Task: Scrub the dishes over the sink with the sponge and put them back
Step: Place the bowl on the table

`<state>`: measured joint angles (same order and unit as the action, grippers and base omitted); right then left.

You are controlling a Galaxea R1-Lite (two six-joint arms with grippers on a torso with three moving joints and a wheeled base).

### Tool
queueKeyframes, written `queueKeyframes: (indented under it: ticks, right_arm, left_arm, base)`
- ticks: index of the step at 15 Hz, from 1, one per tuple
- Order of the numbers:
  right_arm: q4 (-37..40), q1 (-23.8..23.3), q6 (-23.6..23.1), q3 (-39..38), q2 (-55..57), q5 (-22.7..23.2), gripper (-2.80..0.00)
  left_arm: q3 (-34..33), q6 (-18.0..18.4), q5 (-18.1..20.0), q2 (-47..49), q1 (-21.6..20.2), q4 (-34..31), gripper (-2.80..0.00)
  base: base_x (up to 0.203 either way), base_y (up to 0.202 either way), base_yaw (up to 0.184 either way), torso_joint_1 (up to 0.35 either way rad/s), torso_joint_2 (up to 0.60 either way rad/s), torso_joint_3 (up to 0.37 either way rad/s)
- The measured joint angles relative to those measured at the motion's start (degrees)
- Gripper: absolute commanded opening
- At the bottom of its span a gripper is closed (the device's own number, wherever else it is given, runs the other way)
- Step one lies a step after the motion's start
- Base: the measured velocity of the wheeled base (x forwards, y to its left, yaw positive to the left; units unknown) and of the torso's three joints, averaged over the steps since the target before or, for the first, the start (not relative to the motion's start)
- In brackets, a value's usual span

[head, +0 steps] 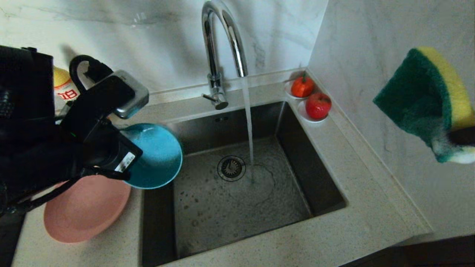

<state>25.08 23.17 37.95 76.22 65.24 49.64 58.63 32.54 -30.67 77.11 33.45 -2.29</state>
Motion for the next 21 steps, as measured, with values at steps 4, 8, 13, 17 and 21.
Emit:
queueKeyframes:
  ticks: [4, 8, 13, 17, 21]
  right_arm:
    - [-0.1, 0.0, -0.6, -0.5, 0.1, -0.1, -2.8]
    - [-0.1, -0.2, -0.9, -0.8, 0.2, -0.1, -2.8]
    - [-0.2, -1.2, -0.9, -1.4, 0.9, -0.1, -2.8]
    - [-0.2, -1.8, -1.2, -1.9, 1.4, 0.0, -2.8]
    - [-0.2, -2.1, -1.9, -2.0, 2.1, 0.0, -2.8]
  left_arm:
    - [7.0, -12.5, 12.9, 1.7, -1.1, -20.7, -2.8]
    - [9.3, -29.4, 19.8, 4.1, -4.7, -24.8, -2.8]
    - [10.1, -39.7, 20.0, 2.3, -12.1, -28.7, -2.8]
    - [10.8, -41.9, 20.0, 0.6, -21.4, -32.8, -2.8]
    - [10.7, -42.8, 20.1, -0.8, -31.9, -36.0, -2.8]
  base:
    - [0.0, 0.0, 0.0, 0.0, 0.0, 0.0]
    - [0.0, 0.0, 0.0, 0.0, 0.0, 0.0]
    - [0.0, 0.0, 0.0, 0.0, 0.0, 0.0]
    - [0.0, 0.0, 0.0, 0.0, 0.0, 0.0]
    - [0.0, 0.0, 0.0, 0.0, 0.0, 0.0]
